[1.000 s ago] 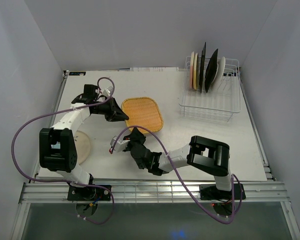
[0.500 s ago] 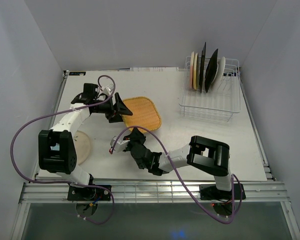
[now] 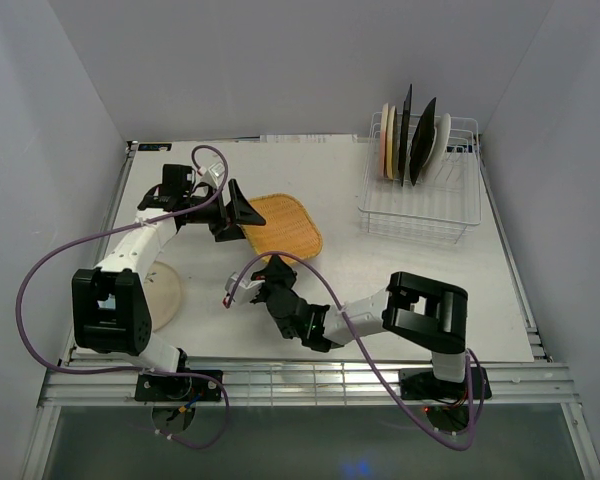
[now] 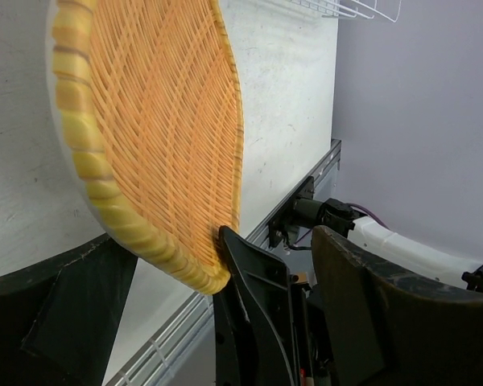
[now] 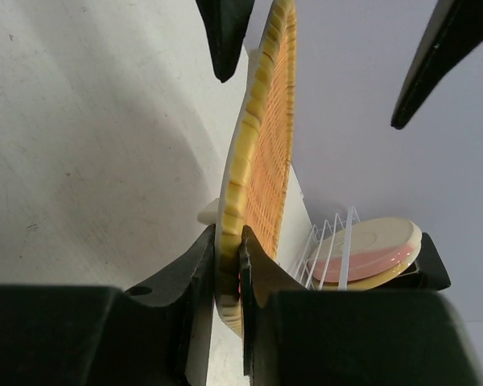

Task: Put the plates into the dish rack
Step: Pick up the plate from the dish rack.

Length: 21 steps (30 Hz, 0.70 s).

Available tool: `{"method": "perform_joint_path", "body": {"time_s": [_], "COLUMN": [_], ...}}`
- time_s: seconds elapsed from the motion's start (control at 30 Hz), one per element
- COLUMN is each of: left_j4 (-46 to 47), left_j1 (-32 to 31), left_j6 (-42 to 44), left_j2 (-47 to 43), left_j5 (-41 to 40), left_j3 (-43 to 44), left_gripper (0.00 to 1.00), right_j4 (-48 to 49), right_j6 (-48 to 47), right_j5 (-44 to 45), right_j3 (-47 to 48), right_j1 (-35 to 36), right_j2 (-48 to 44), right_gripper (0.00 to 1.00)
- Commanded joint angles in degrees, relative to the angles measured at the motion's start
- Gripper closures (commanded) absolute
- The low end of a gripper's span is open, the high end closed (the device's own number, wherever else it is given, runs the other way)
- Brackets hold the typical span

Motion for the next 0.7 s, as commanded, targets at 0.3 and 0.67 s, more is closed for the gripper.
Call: {"method": "perform_joint_path", "body": {"time_s": [0.3,0.67], "left_j4": [8.23,24.14], "left_j1": [0.93,0.93], "left_j6": [-1.01,-4.17], "left_j2": [-5.8,-18.64], "left_j5": [-5.1,-17.75], "left_j3": [0.65,-10.25], "left_gripper": [0.03,0.02], "right_j4": [-0.21,-10.21], "right_j6": [6.84,18.78], "right_j5": [0.2,-5.06], "right_j3": [-2.96,-5.87], "right_j1": [-0.57,-2.67], "right_j2": [-13.08,-24.66], "right_gripper": [0.92,0.92]}}
